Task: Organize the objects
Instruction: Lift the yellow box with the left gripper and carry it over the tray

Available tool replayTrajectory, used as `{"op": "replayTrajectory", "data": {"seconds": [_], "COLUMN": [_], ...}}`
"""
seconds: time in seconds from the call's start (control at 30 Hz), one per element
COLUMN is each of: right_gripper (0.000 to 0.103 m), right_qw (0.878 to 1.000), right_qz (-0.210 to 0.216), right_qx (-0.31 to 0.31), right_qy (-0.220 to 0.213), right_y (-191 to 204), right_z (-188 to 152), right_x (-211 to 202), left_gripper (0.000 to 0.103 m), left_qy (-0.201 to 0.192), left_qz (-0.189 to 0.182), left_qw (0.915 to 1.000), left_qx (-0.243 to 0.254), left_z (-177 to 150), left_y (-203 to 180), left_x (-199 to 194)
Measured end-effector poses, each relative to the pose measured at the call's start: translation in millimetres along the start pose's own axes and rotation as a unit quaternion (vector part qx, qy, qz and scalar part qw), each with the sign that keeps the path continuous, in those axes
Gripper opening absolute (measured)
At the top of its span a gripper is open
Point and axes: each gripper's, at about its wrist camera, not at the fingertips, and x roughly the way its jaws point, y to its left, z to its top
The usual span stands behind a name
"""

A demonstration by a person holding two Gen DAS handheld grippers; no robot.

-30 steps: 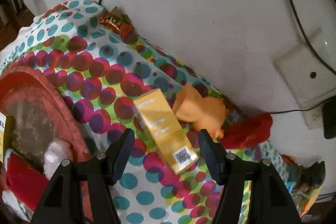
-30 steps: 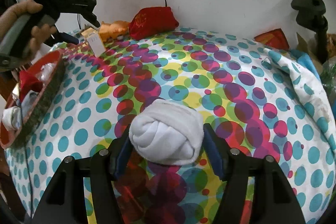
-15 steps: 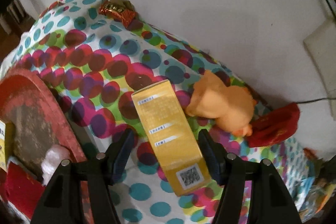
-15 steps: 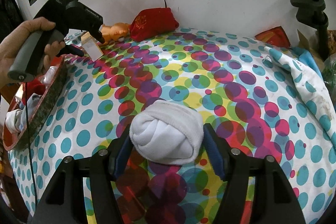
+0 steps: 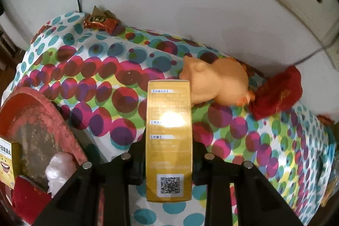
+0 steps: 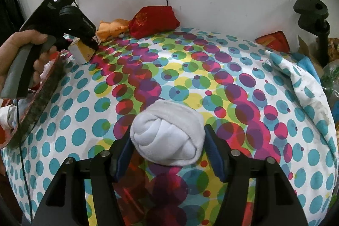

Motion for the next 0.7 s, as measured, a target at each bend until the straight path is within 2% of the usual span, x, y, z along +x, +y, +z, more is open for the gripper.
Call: {"op": "replayTrajectory", "data": {"seconds": [0.1, 0.27, 0.33, 0.4, 0.47, 0.5, 0.63, 0.7], "right_gripper": [0.060, 0.060, 0.060, 0.060, 0.060, 0.060, 0.060, 0.060], "right_qw": [1.000, 1.000, 1.000, 1.000, 0.999, 1.000, 0.999, 0.999], "right_qz": [-0.004, -0.021, -0.024, -0.024, -0.026, -0.025, -0.025, -0.026], "right_qx": [-0.002, -0.016, -0.017, -0.018, -0.020, -0.018, -0.019, -0.019], "right_qy": [0.001, 0.005, 0.006, 0.006, 0.006, 0.006, 0.006, 0.006], "right_y": [1, 4, -1, 0, -4, -1, 2, 2], "right_z": [1, 2, 3, 3, 3, 4, 5, 5], "right_x": [-1, -1, -2, -2, -4, -3, -3, -3], "left_gripper": [0.030, 0.030, 0.030, 0.030, 0.030, 0.030, 0.030, 0.030], "left_qy": [-0.009, -0.042, -0.052, -0.059, -0.069, -0.082, -0.114, -0.105], "left_qz": [0.004, 0.017, 0.022, 0.022, 0.027, 0.025, 0.024, 0.009], "left_qw": [0.9998, 0.9959, 0.9931, 0.9905, 0.9874, 0.9853, 0.9764, 0.9762], "left_qx": [0.018, 0.078, 0.103, 0.123, 0.140, 0.148, 0.182, 0.189], "left_z": [-9, -25, -41, -69, -80, -75, -100, -104], "left_y": [-1, -15, -23, -37, -43, -48, -49, -46], "left_x": [-8, -27, -35, -43, -50, -59, -70, -68]}}
